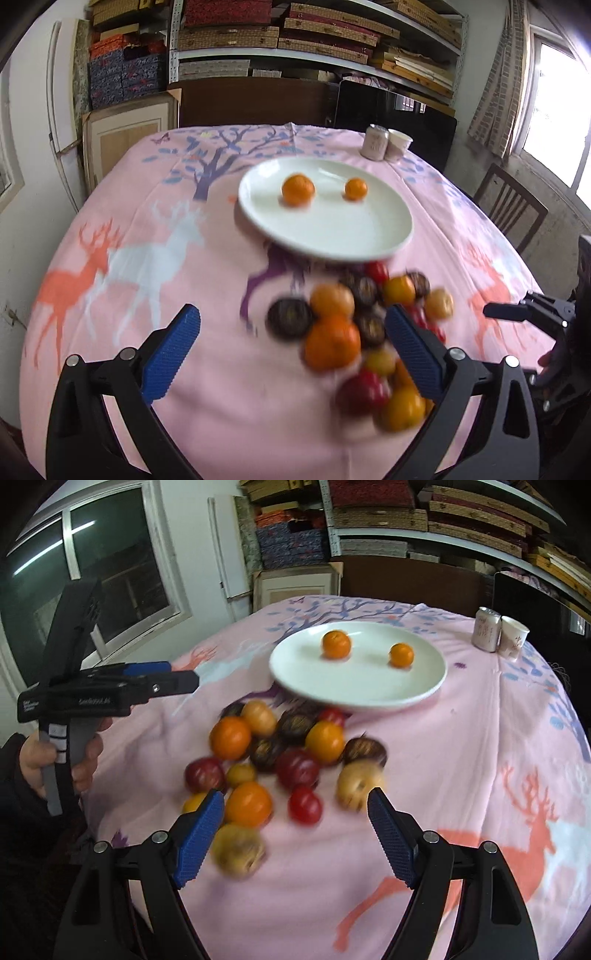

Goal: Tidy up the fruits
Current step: 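Grasp a pale speckled fruit with the right tool while the left grasps a yellow orange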

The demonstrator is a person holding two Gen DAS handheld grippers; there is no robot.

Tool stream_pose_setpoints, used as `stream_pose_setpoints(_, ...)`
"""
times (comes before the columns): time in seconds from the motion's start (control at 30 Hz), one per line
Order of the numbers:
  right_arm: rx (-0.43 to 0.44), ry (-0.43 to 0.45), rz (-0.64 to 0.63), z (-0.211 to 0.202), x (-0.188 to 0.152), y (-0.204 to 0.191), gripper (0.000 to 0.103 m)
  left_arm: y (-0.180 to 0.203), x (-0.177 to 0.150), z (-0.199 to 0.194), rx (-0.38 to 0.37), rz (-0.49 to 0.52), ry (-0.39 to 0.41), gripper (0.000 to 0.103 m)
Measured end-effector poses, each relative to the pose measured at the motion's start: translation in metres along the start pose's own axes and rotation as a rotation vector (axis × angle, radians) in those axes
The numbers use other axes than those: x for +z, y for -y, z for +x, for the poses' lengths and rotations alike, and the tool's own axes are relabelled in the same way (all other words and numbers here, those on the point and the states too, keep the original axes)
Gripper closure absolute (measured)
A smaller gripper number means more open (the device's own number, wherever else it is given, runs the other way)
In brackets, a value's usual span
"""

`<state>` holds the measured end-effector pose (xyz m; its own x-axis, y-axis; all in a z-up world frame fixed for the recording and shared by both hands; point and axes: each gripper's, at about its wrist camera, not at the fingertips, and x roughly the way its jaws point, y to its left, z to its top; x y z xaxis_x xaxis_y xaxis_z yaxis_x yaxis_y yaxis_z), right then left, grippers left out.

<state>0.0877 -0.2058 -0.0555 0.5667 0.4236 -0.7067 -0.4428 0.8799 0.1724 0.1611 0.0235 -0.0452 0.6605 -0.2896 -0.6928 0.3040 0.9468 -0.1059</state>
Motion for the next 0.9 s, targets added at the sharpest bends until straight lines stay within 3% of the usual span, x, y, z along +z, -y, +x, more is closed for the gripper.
stream_pose_setpoints(0.13, -0.022, 0.024, -0.046, 0.004, -0.026, -0.031, 0.022, 0.007, -0.042, -0.016, 0.012, -0.006, -0.002, 0.005)
stream_pose_setpoints(0.33, -0.061, 0.054, -0.046, 0.019, -0.025, -0.038, 0.026, 0.019, -0.072, -0.026, 0.058, 0.024, -0.009, 0.005)
stream_pose_setpoints(0.4, -0.051, 0.047, -0.016, 0.026, -0.022, -0.032, 0.034, 0.021, -0.073, -0.025, 0.056, 0.015, -0.017, 0.005)
stream_pose_setpoints(0.47, -0.026, 0.041, 0.01, 0.03, -0.022, -0.029, 0.054, 0.02, -0.075, -0.024, 0.047, 0.002, -0.025, 0.005)
stream_pose_setpoints(0.53, -0.048, 0.04, 0.009, 0.032, -0.024, -0.029, 0.062, 0.023, -0.076, -0.023, 0.049, 0.011, -0.024, 0.005)
stream_pose_setpoints(0.73, -0.06, 0.072, 0.028, 0.012, -0.031, -0.024, 0.063, 0.038, -0.075, -0.019, 0.037, 0.036, -0.037, 0.005)
stream_pose_setpoints(0.9, -0.096, 0.131, 0.07, -0.019, -0.039, -0.01, 0.063, 0.07, -0.08, -0.017, 0.048, 0.137, -0.014, 0.005)
